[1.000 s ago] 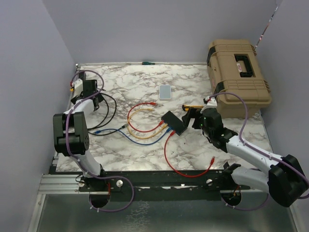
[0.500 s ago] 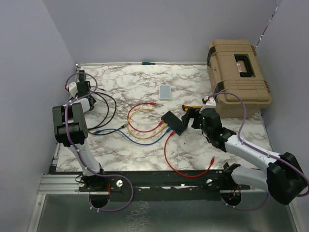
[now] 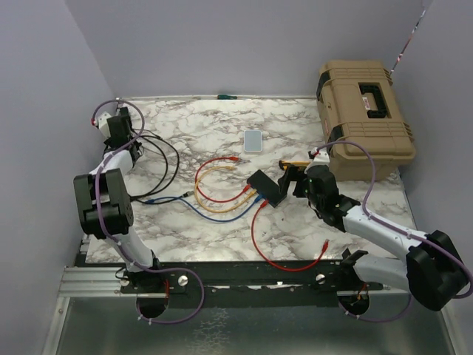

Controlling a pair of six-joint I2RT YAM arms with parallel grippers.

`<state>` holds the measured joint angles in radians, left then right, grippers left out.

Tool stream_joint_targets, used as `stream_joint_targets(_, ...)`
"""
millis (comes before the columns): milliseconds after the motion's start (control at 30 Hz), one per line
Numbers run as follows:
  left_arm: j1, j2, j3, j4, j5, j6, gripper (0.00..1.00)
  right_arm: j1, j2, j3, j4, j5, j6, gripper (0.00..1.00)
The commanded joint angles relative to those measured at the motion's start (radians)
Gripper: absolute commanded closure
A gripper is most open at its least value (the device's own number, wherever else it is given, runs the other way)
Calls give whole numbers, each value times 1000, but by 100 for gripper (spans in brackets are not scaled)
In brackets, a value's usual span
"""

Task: Insert the plug into the switch port
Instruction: Adjust the power at the center of the board.

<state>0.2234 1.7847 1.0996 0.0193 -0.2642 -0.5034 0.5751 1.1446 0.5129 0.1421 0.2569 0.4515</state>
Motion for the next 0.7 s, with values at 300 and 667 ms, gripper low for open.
stream_joint_targets(300, -80, -432, -65, 82, 48, 108, 98, 6, 6, -8, 27, 29, -5, 0)
stream_joint_targets(667, -214, -657, 35, 41, 53, 163, 98, 5, 32, -4, 37, 25, -2, 0)
